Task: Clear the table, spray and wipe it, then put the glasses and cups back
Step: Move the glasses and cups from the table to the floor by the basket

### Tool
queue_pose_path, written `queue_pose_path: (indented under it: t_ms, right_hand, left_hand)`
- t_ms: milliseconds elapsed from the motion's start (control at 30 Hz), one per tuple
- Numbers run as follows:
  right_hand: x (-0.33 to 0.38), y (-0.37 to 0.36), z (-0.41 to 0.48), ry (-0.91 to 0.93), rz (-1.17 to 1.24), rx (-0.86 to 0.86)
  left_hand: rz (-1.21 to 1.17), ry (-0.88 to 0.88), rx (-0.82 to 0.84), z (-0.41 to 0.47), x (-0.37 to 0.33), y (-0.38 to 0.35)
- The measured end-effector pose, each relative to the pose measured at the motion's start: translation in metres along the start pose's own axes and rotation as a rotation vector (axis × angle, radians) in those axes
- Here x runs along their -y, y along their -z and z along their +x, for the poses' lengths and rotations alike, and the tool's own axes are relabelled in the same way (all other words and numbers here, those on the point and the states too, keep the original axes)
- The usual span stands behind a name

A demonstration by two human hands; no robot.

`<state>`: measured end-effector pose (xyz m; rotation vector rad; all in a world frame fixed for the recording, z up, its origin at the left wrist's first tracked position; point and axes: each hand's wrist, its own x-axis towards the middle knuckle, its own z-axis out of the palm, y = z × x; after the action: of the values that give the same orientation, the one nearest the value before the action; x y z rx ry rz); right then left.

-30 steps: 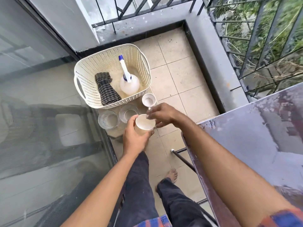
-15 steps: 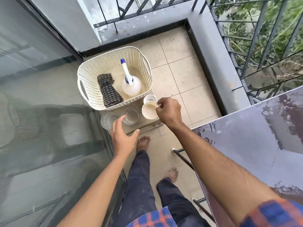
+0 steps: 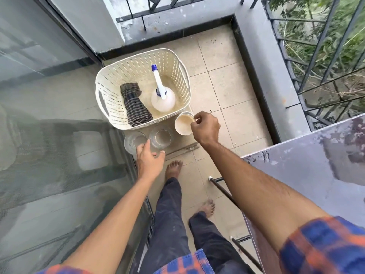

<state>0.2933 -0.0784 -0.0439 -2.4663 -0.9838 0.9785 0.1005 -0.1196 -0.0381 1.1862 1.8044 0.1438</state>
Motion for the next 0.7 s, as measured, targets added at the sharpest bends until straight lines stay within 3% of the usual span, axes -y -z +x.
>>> queue_pose_path:
  t_ms: [700]
  right_hand:
    - [-0.005, -0.008, 0.003, -0.085, 0.248, 0.083]
  left_hand:
    - [-0.009, 0.006, -0.015, 0.008, -0.006, 0.006]
